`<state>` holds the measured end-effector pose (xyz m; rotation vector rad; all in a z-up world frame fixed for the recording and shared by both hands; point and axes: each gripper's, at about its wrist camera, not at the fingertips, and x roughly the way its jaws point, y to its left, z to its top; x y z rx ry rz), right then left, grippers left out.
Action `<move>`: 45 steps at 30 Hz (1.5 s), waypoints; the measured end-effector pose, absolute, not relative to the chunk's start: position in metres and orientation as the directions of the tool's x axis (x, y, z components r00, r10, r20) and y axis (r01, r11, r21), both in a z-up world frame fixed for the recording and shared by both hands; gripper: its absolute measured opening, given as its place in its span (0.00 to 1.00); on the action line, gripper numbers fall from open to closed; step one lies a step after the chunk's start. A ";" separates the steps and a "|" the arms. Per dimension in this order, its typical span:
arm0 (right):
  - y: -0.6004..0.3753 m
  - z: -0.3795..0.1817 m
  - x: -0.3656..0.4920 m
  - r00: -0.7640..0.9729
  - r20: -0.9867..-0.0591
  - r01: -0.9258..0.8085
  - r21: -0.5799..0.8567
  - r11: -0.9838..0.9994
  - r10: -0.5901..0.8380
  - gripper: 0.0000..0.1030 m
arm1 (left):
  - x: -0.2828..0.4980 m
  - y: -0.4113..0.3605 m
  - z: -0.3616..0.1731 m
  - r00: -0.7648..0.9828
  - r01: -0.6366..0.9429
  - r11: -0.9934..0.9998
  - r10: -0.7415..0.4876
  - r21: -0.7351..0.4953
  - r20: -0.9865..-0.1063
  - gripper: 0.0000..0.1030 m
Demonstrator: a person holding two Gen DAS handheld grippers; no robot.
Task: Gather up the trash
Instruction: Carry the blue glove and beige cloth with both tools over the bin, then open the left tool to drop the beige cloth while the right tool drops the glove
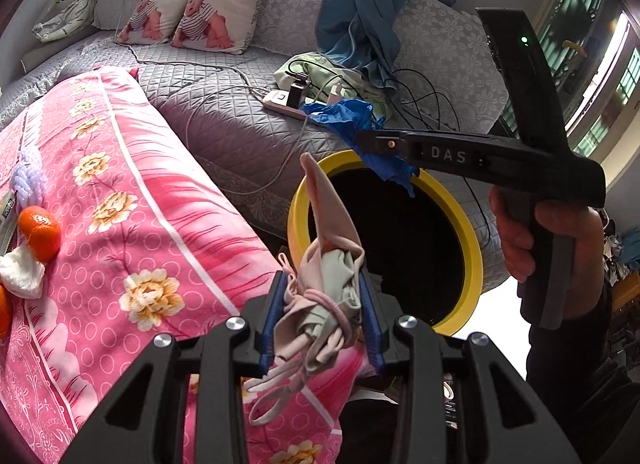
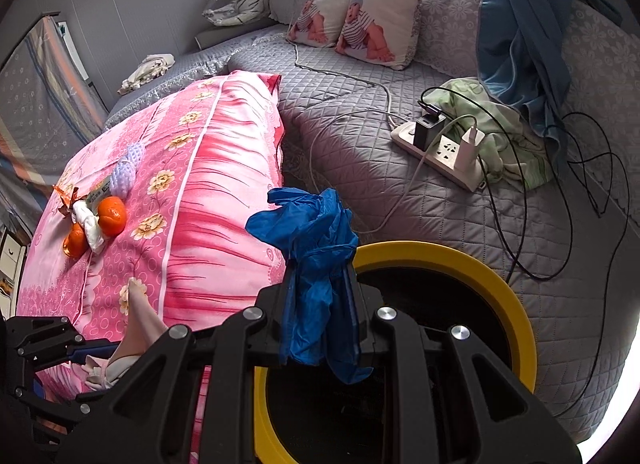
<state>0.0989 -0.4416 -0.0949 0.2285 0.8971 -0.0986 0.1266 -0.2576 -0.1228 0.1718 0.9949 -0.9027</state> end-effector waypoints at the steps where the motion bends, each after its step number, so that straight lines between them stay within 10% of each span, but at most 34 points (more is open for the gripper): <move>1: -0.446 -0.095 0.097 0.621 -0.784 0.189 0.156 0.970 0.005 0.19 | 0.126 -0.262 -0.123 0.223 0.729 0.634 -0.577 -0.259 -0.786 0.32; 45: -0.523 -0.130 0.071 0.550 -0.832 0.367 0.167 0.915 -0.069 0.25 | 0.109 -0.340 -0.151 0.038 0.777 0.519 -0.604 -0.357 -0.796 0.39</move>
